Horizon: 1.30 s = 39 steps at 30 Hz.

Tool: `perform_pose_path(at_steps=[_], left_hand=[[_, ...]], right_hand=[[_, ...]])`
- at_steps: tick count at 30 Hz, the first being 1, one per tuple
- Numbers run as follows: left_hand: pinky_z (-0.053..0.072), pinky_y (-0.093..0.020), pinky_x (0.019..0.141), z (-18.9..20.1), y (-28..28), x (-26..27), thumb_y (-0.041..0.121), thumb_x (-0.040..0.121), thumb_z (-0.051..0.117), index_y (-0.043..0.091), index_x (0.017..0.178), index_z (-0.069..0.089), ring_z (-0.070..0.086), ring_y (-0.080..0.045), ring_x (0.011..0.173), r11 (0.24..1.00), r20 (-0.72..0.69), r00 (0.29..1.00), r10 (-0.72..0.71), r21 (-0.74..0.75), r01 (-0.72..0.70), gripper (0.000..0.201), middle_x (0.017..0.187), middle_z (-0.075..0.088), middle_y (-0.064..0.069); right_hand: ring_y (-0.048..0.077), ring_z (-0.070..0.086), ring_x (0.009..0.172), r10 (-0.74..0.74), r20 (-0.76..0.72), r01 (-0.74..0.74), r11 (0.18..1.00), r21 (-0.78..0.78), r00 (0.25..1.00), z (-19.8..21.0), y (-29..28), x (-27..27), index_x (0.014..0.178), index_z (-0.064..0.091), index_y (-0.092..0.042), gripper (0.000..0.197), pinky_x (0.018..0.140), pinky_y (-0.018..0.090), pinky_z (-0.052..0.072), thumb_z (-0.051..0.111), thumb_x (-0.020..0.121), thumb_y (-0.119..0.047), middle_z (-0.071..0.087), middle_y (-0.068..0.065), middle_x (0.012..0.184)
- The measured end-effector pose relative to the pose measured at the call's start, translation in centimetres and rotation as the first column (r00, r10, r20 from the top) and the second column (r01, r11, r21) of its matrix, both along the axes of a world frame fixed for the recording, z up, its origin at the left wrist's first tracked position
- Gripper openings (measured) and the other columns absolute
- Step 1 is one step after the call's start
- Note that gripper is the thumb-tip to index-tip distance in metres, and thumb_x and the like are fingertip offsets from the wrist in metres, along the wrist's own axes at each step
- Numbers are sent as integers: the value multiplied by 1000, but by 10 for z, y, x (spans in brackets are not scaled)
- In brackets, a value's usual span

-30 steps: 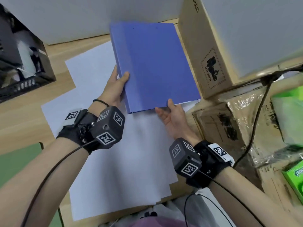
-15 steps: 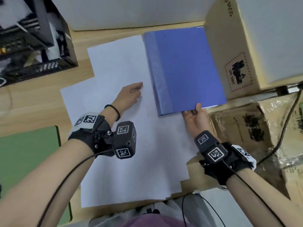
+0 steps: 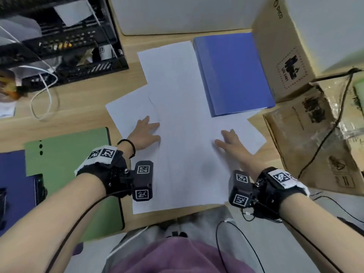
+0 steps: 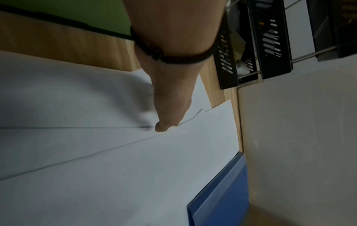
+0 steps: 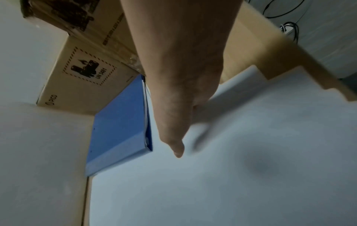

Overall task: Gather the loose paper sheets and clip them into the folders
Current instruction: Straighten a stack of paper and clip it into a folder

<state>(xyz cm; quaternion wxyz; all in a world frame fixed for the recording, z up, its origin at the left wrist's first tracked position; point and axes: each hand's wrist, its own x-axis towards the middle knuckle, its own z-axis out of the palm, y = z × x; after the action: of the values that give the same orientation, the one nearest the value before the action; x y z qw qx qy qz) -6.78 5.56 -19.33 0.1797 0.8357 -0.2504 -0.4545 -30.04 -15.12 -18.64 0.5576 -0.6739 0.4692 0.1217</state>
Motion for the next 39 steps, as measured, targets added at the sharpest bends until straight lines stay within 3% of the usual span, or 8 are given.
perform_pose_path(at_steps=[3,8,15,20,24,30,34,39], left_hand=[[7,-39,118,4,20,-18,31,92,58,24,151,23,-3,-19,148,1000,9,1000,-9,-19,9,69,161,4,-1],[15,-31,116,5,53,-46,33,86,66,19,151,25,18,-18,144,995,67,995,-78,-62,82,77,157,24,0],[34,-43,101,5,73,-82,49,70,74,24,150,12,21,-31,135,981,233,958,-169,133,141,105,149,21,-4],[38,-40,92,-3,68,-99,50,59,81,16,148,10,30,-33,124,970,417,884,-212,201,137,119,139,28,-11],[40,-39,85,-2,57,-91,45,59,83,12,141,22,36,-34,118,978,430,892,-140,203,55,108,128,44,-13],[37,-34,76,-1,50,-84,36,60,84,17,131,35,38,-32,116,987,391,920,-43,158,-21,89,121,49,-10],[38,-33,80,-1,50,-83,35,57,87,19,127,41,38,-28,116,989,388,922,2,134,-58,86,127,37,-8],[39,-38,89,-3,51,-81,38,55,88,23,138,34,35,-31,121,992,378,926,23,105,-67,100,136,29,-10]], right_hand=[[13,-15,149,114,-76,-114,993,3,991,4,36,-5,154,19,-21,71,121,38,2,56,96,-35,-15,0,163],[23,-20,148,225,-159,-239,968,-72,961,4,70,-12,155,16,-19,80,121,43,2,63,93,-34,-18,8,162],[30,-23,147,266,-214,-290,953,-90,940,-2,95,-18,156,9,-23,91,121,48,2,67,88,-42,-23,12,160],[30,-6,150,227,-266,-275,948,-159,937,-2,107,-13,155,16,-22,88,120,47,10,67,87,-45,-9,13,162],[30,26,143,-46,-126,29,991,-131,991,-3,90,-4,149,31,-16,79,117,45,26,71,84,-35,24,9,155],[27,50,121,-221,-53,223,973,54,974,-3,70,13,148,26,-15,78,99,40,48,71,86,-26,40,9,138],[15,55,77,-166,-57,174,971,165,984,3,76,25,142,30,-16,66,62,22,40,68,90,-24,53,-3,99],[15,52,96,-33,-32,37,988,152,999,4,93,24,130,52,-13,51,63,18,38,73,86,-26,53,2,111]])
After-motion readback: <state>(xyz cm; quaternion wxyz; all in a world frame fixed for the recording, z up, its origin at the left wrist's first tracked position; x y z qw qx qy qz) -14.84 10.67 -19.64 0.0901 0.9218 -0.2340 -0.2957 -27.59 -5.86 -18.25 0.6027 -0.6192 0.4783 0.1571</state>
